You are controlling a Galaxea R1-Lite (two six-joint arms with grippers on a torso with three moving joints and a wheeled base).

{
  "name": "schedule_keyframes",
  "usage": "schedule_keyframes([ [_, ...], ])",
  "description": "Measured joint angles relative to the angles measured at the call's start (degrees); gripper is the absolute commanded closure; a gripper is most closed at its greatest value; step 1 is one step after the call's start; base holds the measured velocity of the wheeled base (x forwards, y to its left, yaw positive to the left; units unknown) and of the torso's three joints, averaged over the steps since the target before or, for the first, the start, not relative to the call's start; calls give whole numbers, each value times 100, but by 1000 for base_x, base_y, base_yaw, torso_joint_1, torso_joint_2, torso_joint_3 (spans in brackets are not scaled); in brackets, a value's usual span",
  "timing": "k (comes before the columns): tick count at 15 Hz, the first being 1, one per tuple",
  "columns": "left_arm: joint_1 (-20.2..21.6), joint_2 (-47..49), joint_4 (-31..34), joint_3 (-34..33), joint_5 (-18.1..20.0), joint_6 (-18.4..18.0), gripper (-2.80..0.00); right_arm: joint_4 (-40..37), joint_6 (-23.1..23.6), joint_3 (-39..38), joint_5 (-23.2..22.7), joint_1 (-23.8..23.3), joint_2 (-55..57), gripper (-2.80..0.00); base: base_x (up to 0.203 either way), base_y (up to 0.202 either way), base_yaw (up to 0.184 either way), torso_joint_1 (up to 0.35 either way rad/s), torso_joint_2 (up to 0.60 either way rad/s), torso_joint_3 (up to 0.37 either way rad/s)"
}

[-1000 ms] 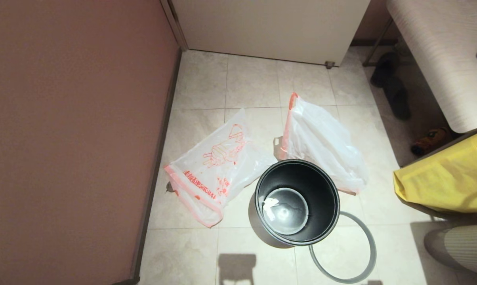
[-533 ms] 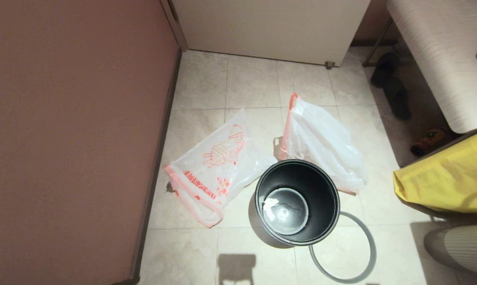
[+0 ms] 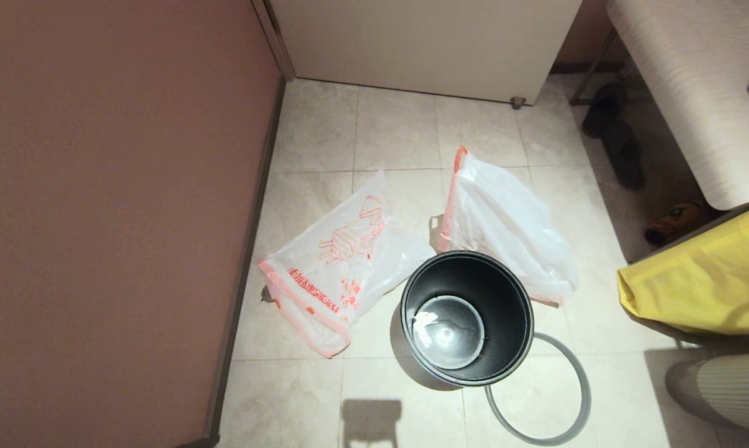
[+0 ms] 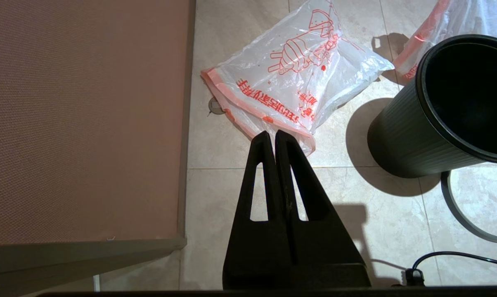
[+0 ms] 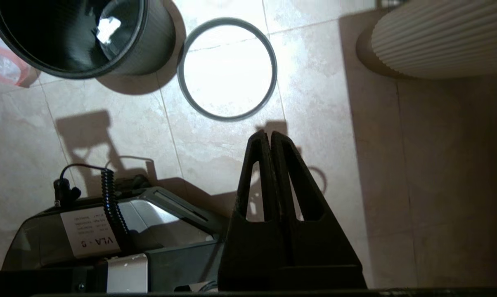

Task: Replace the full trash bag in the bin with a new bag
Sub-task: Pick up a new trash bag

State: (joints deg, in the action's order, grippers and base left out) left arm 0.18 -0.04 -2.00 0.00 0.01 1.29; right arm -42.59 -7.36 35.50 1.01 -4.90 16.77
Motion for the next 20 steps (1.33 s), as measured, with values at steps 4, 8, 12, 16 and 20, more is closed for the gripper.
schedule_keyframes([
  [4, -2, 1, 2, 0, 1, 0, 0, 136, 6, 149, 13, -9, -33, 0, 0, 0, 0, 0, 0, 0],
  [8, 0, -1, 0, 0, 1, 0, 0, 117, -88, 50, 33, -9, -38, 0, 0, 0, 0, 0, 0, 0],
  [12, -2, 0, 0, 0, 1, -2, 0, 377, -90, -475, -175, -11, -38, 0, 0, 0, 0, 0, 0, 0],
  [16, -2, 0, 2, 0, 7, -14, 0, 999, 563, -1020, -662, -9, -35, 0, 0, 0, 0, 0, 0, 0],
  [20, -2, 1, 10, 0, 11, -39, 0, 1173, 803, -1176, -716, 382, -70, 0, 0, 0, 0, 0, 0, 0],
])
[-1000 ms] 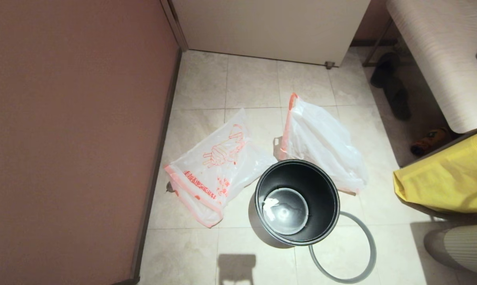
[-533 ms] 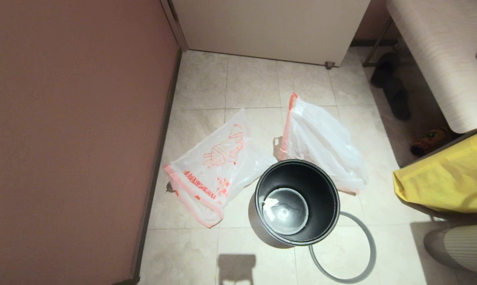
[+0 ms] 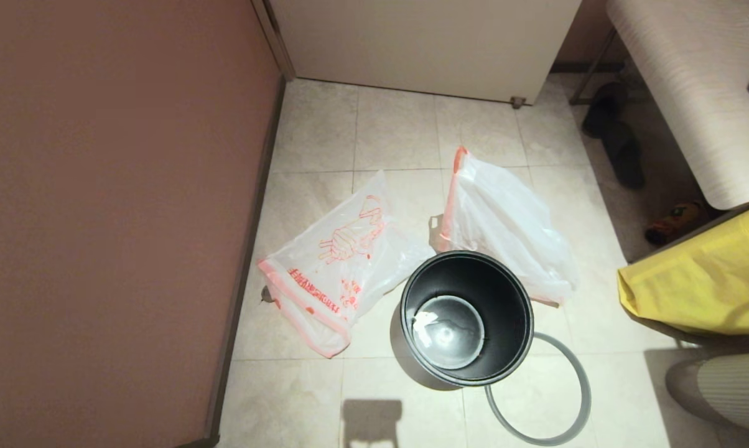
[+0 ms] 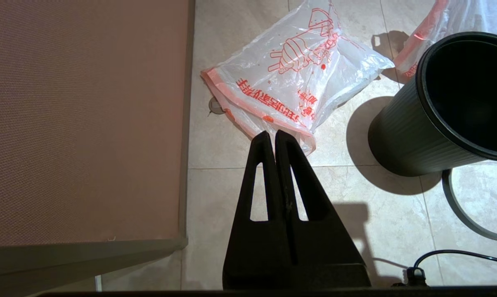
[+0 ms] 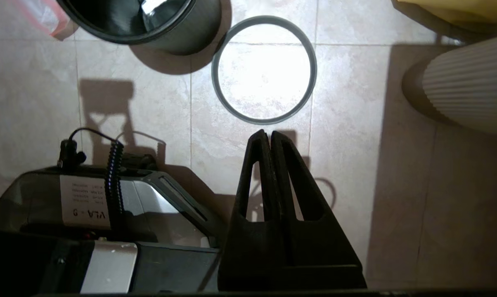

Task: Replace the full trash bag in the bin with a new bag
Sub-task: Pick up a new trash bag

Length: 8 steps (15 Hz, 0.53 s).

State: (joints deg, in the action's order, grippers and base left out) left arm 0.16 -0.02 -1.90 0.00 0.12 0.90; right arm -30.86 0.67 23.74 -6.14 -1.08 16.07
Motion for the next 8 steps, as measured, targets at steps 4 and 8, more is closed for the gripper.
schedule_keyframes([
  [4, 0, -2, -6, 0, 0, -5, 0, 395, 41, -769, 164, 78, -774, 0, 0, 0, 0, 0, 0, 0],
  [8, 0, 0, -13, 13, -15, -95, 0, 2134, 82, -1934, 608, 90, -1430, 0, 0, 0, 0, 0, 0, 0],
])
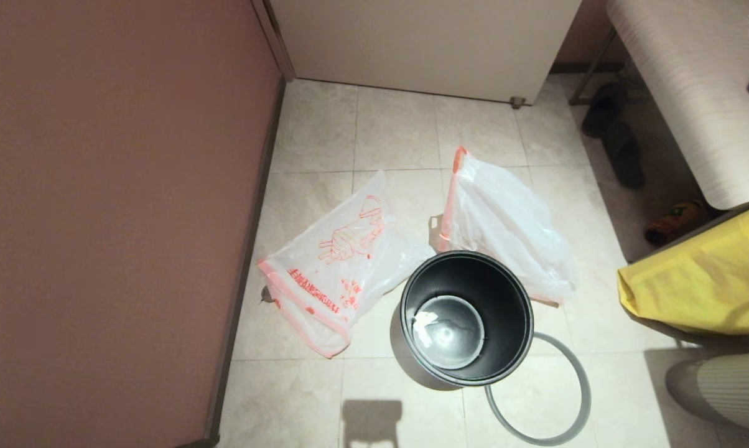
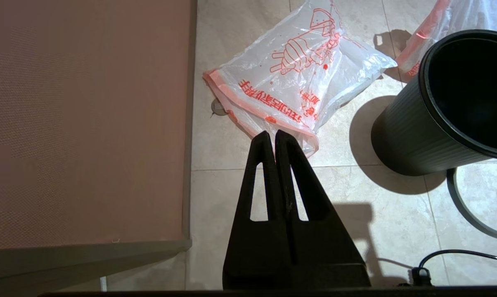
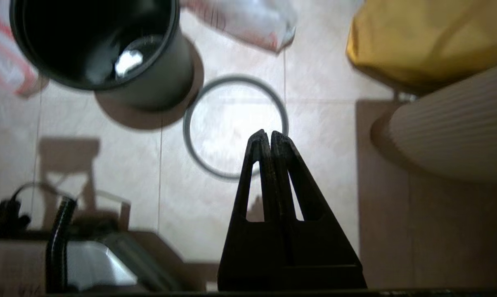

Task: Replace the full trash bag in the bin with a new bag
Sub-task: Pick up a new trash bag

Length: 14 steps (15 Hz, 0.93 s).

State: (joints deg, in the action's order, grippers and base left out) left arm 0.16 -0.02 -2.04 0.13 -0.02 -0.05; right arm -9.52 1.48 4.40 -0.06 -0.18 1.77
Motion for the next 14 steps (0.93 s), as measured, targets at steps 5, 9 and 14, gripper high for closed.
schedule_keyframes([
  [5, 28, 832, -22, 1052, 418, -90, 0, 973, -383, -416, 119, 0, -162, 0, 0, 0, 0, 0, 0, 0],
  [9, 88, 2856, -259, 1379, 663, -490, 0, 976, -383, -437, 119, 0, -177, 0, 0, 0, 0, 0, 0, 0],
  [14, -189, 5615, -1666, 1418, 352, -890, 0, 976, -385, -440, 119, 0, -180, 0, 0, 0, 0, 0, 0, 0],
])
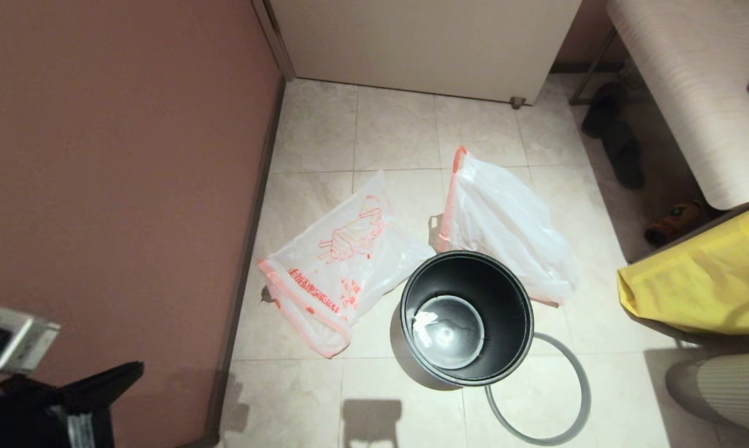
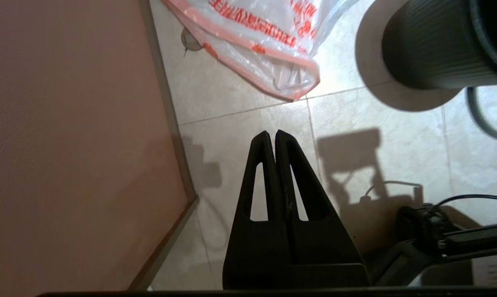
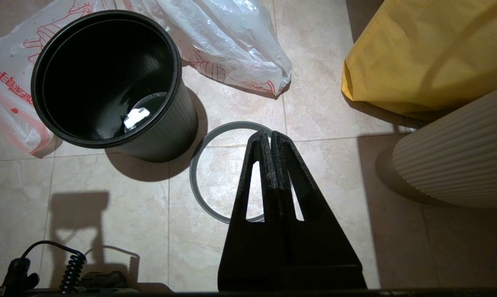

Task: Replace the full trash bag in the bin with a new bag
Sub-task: Pick up a new trash bag

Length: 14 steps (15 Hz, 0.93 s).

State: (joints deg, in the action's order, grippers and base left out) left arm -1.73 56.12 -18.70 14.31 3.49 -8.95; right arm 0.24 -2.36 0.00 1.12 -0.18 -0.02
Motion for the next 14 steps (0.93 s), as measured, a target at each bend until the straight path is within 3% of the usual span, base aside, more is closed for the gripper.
schedule_keyframes([
  [3, -730, 1823, -1176, 143, -927, -106, 0, 0, 0, 0, 0, 0, -2, 0, 0, 0, 0, 0, 0, 0],
  [5, -1108, 3197, -2176, 302, -1510, -458, 0, 0, 0, 0, 1, 0, -2, 0, 0, 0, 0, 0, 0, 0],
  [8, -1307, 5441, -3921, 865, -2173, -1400, 0, 0, 0, 0, 2, 0, -2, 0, 0, 0, 0, 0, 0, 0],
  [11, -1368, 7186, -5406, 1991, -2620, -2356, 0, 0, 0, 0, 1, 0, -2, 0, 0, 0, 0, 0, 0, 0],
  [12, -1384, 7583, -5666, 2465, -2681, -2652, 0, 0, 0, 0, 0, 0, -2, 0, 0, 0, 0, 0, 0, 0],
  [14, -1415, 8188, -5495, 3369, -2648, -3077, 0, 0, 0, 0, 1, 0, -2, 0, 0, 0, 0, 0, 0, 0],
])
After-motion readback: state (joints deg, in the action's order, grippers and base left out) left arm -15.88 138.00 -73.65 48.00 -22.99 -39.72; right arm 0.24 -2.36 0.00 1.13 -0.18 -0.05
